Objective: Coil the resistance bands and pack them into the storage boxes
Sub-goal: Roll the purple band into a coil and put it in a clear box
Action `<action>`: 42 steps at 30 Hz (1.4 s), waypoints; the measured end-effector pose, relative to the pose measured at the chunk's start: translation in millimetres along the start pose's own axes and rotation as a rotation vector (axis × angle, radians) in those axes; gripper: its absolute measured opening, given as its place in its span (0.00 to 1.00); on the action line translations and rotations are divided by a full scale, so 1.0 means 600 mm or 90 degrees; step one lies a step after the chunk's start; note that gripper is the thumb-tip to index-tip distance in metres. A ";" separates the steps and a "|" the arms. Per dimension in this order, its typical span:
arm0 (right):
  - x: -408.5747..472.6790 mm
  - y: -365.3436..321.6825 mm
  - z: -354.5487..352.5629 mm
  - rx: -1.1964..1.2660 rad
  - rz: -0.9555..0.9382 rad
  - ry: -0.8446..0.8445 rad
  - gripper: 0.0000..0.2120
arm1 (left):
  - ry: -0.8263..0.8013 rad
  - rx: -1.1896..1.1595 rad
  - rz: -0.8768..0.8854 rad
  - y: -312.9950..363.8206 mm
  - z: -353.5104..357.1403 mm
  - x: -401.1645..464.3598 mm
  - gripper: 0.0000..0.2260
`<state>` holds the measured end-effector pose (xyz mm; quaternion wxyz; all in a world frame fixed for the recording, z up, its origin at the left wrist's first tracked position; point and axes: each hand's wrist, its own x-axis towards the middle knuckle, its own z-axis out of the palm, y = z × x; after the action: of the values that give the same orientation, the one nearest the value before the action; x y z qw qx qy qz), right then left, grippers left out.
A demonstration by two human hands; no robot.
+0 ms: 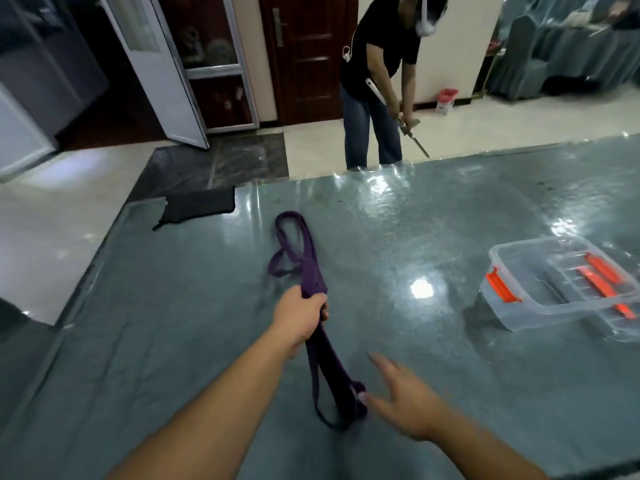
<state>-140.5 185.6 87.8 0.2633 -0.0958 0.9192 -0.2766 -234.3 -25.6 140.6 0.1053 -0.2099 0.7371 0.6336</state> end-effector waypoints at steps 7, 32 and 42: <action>0.075 -0.150 -0.192 0.133 -0.155 0.231 0.28 | 0.088 0.351 0.236 0.165 -0.090 -0.078 0.02; 0.018 -0.338 -0.229 0.547 -0.307 -0.034 0.26 | -0.020 -0.373 0.368 0.422 -0.080 -0.181 0.05; 0.032 -0.335 -0.233 0.441 -0.198 0.118 0.13 | -0.093 -0.394 0.346 0.403 -0.083 -0.185 0.05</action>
<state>-225.7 77.2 291.0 0.1507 -0.1140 0.7658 -0.6146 -236.9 -28.4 411.0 -0.0817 0.0164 0.5309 0.8434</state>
